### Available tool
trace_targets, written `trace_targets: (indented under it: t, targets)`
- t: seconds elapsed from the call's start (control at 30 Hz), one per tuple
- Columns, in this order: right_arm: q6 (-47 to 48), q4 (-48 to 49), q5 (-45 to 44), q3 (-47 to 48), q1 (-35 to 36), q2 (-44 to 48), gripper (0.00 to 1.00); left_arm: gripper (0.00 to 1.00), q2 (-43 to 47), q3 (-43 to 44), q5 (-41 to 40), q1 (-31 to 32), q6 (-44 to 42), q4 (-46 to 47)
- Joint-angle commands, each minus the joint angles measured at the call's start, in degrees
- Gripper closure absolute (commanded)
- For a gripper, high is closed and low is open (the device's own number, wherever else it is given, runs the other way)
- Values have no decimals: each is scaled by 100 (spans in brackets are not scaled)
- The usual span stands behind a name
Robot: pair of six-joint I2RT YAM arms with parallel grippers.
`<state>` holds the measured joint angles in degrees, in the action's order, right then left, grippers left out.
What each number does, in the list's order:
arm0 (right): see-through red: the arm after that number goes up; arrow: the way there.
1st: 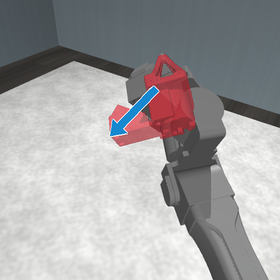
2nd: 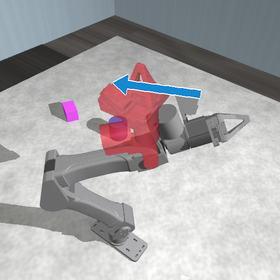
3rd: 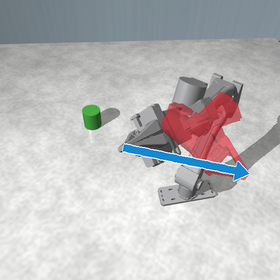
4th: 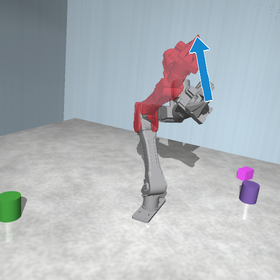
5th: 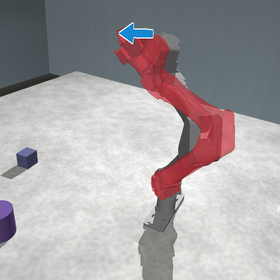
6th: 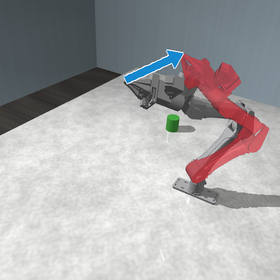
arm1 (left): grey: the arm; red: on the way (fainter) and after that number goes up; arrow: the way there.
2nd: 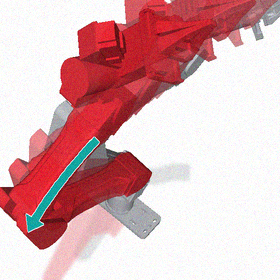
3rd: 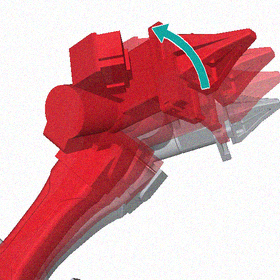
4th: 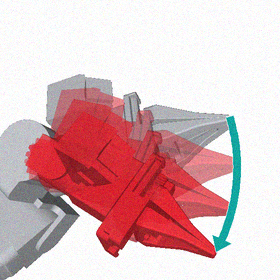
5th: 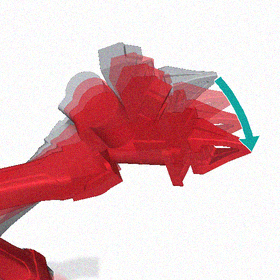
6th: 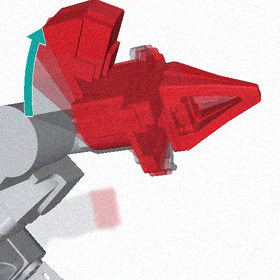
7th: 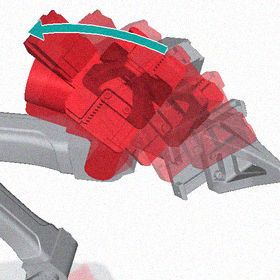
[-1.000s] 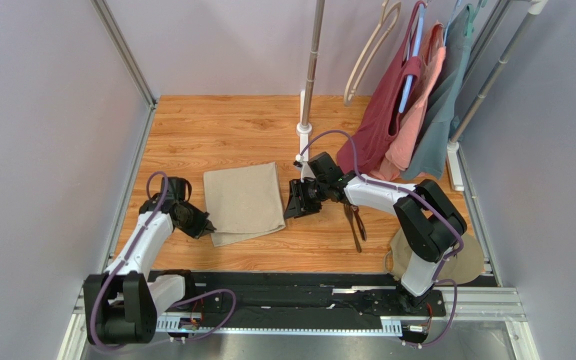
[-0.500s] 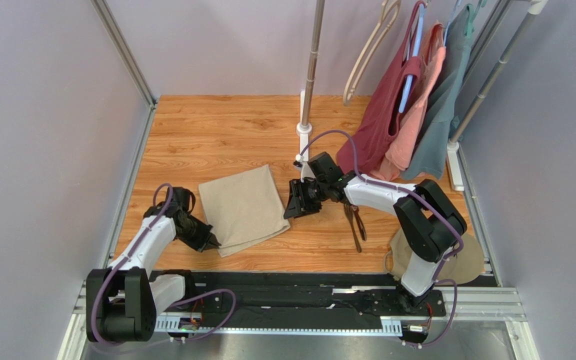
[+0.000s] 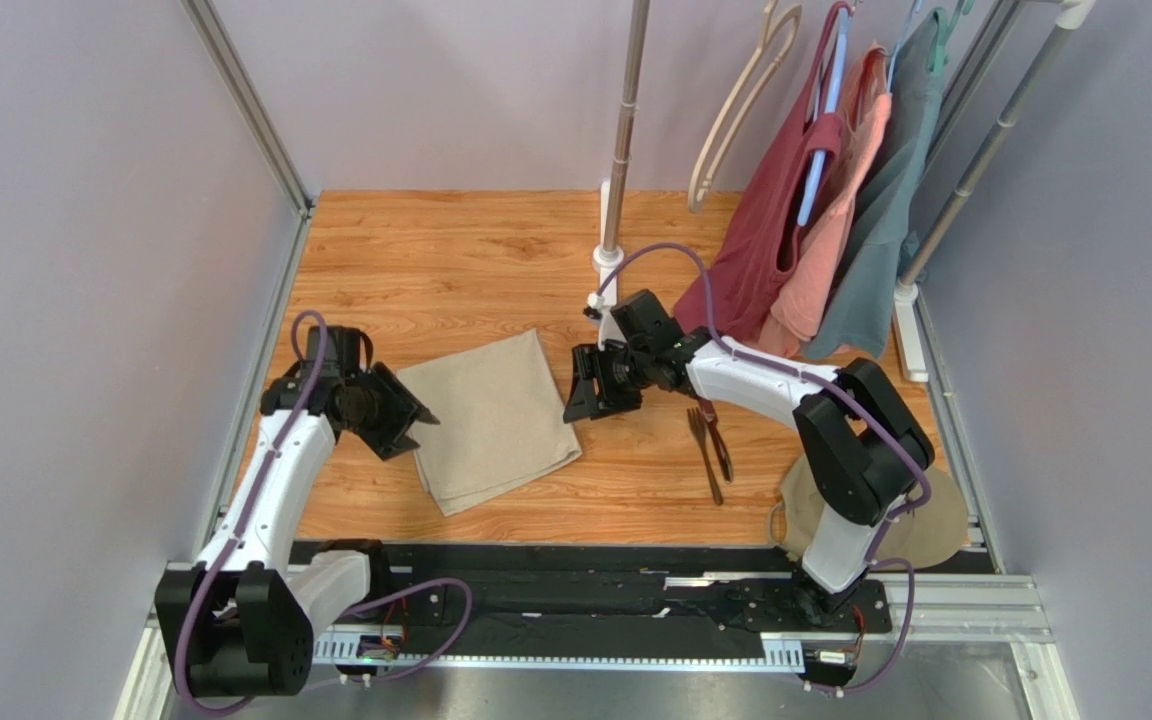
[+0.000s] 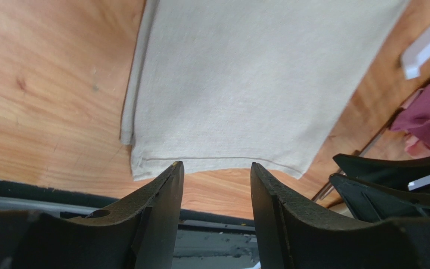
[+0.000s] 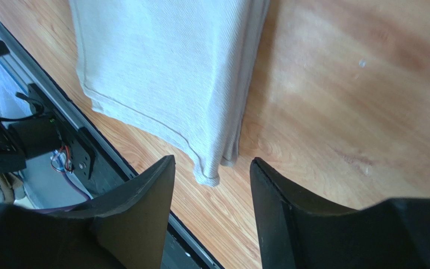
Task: Fold the napkin into a case and place the utensils inside
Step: Smooth out the lower triangle-folded napkin at the center of the board.
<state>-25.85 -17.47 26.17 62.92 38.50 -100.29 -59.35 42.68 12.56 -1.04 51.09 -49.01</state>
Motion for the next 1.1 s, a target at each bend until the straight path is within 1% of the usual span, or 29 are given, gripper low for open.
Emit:
trace_targets:
  t: [0.0,0.07,0.1,0.13,0.2,0.27,0.3,0.37,0.43,0.63,0.8,0.93,1.07]
  targets:
    - [203,-107,-219,765,-106,-87,42,46,-469,793,-131,-361,-801,40]
    - [133,-81,-113,1125,-185,-253,41,51,-848,1268,-201,-467,-1319,146]
    - [132,-72,-43,1274,-211,-419,41,52,-1285,1461,-340,-494,-1504,120]
    - [124,-72,-25,1502,-246,-499,41,52,-1498,1837,-751,-494,-1793,42]
    - [106,-81,80,1749,-308,-736,40,51,-2007,2060,-974,-546,-2102,137]
    - [62,-98,142,1995,-361,-842,40,50,-2307,2218,-800,-660,-2506,400]
    - [62,-107,203,2049,-361,-878,40,50,-2553,2271,-651,-730,-2647,454]
    - [53,-81,239,2067,-361,-904,40,50,-2756,2333,-247,-906,-2902,751]
    - [80,-54,248,2032,-361,-913,39,50,-3116,2447,393,-1090,-3017,753]
    - [185,-63,186,1856,-370,-904,39,51,-3548,2386,931,-1109,-3158,1236]
    - [203,-37,204,1794,-361,-896,39,51,-3803,2360,1038,-1109,-3175,1315]
    - [212,-2,213,1786,-361,-878,39,50,-3830,2307,687,-1109,-3158,1175]
    - [220,-1,230,1759,-361,-861,39,49,-3785,2175,704,-1109,-3088,1236]
